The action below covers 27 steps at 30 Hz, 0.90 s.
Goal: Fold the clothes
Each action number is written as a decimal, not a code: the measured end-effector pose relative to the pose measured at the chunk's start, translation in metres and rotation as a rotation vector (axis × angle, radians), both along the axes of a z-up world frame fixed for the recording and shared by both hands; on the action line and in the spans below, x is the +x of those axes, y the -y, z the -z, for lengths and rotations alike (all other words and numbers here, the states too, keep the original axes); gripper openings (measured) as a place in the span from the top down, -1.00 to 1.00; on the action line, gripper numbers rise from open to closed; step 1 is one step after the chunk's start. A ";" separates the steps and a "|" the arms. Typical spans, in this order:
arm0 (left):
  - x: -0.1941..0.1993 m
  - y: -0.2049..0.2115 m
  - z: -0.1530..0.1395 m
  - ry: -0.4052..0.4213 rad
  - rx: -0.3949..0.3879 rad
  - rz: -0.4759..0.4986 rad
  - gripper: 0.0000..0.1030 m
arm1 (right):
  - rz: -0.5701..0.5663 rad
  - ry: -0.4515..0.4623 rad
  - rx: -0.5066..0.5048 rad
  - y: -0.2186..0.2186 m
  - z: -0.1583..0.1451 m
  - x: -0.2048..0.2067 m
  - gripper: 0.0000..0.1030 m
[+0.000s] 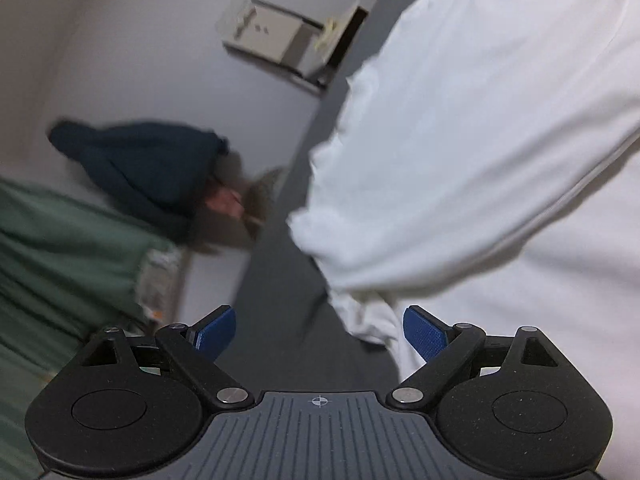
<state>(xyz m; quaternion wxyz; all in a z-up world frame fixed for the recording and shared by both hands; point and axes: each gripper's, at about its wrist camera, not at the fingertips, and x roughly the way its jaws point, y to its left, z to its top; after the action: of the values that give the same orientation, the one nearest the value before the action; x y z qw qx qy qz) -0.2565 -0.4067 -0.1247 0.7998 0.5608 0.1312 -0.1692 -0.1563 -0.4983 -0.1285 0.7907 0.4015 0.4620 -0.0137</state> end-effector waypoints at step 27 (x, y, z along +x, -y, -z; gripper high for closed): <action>0.112 -0.062 0.027 -0.074 -0.286 -0.244 -0.78 | -0.147 -0.069 0.099 0.014 0.001 -0.014 0.95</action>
<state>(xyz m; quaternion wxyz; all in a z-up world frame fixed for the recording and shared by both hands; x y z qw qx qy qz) -0.1449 -0.3446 -0.1518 0.8805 0.4149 0.2022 -0.1084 -0.1705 -0.5122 -0.1291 0.7524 0.4043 0.5172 0.0536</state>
